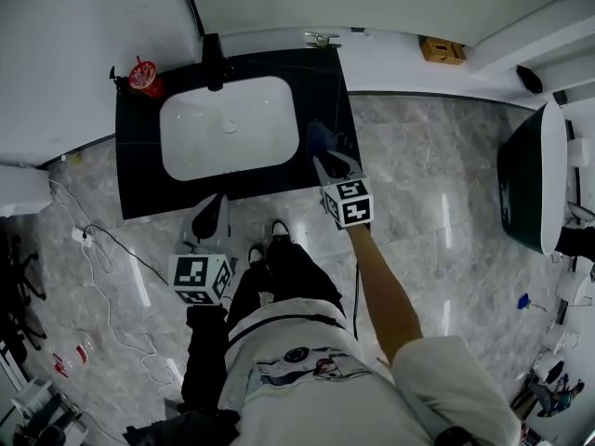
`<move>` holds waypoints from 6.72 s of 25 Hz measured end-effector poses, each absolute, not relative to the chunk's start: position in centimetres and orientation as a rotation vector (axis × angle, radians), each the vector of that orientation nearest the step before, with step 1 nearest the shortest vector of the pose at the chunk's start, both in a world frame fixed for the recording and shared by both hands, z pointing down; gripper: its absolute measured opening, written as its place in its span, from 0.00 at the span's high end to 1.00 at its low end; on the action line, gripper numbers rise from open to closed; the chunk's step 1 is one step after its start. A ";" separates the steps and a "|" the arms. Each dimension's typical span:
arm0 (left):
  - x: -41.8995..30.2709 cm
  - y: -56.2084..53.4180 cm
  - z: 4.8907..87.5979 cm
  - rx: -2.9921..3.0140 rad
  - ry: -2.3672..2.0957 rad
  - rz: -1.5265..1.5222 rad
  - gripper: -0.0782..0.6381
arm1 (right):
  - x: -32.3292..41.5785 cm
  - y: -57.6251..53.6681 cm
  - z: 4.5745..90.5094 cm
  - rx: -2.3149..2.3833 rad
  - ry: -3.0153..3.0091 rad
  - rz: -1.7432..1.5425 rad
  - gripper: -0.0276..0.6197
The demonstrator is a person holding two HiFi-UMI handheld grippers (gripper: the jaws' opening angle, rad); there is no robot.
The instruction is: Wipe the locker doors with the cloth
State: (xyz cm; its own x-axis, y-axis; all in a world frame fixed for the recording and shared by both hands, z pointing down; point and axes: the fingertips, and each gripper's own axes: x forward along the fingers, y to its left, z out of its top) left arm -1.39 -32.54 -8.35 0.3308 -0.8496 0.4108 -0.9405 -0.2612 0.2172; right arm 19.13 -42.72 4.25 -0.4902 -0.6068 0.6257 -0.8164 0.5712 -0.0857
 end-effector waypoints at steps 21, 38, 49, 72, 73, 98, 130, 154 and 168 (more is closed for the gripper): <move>0.7 -38.0 1.4 2.014 -1.476 0.463 0.89 | 19.4 -47.1 18.8 0.816 -1.926 0.578 0.52; -2.2 -34.3 0.7 1.952 -1.560 0.452 0.89 | 20.0 -46.3 15.9 0.959 -2.006 0.495 0.80; -7.5 -27.5 -0.8 1.932 -1.661 0.373 0.89 | 15.5 -39.6 6.9 1.115 -2.190 0.429 0.80; -28.9 0.0 0.5 1.873 -1.816 0.283 0.89 | -10.7 -14.4 -4.4 1.108 -2.577 0.103 0.79; -29.0 0.6 1.2 1.866 -1.824 0.279 0.89 | -11.1 -13.8 -4.1 1.090 -2.589 0.085 0.79; -32.8 -10.2 29.9 2.146 -2.349 0.151 0.89 | -21.8 -18.2 23.8 0.973 -2.900 -0.793 0.79; -37.4 -3.8 35.0 2.057 -2.389 0.157 0.89 | -32.8 -24.4 27.2 1.043 -2.731 -0.932 0.79; -32.5 -5.8 34.8 2.119 -2.346 0.184 0.89 | -17.0 -29.0 26.9 1.286 -2.586 -0.972 0.79; -30.5 -6.5 34.7 2.139 -2.328 0.204 0.89 | -8.3 -31.2 27.5 1.430 -2.510 -0.933 0.79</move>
State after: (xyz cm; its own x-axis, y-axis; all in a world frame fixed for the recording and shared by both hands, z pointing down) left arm -30.46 -6.52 34.75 -0.0884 -0.9938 0.0673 -0.9904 0.0805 -0.1123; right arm -8.27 -31.23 27.54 -0.5519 -0.8092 -0.2013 -0.7442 0.3691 0.5567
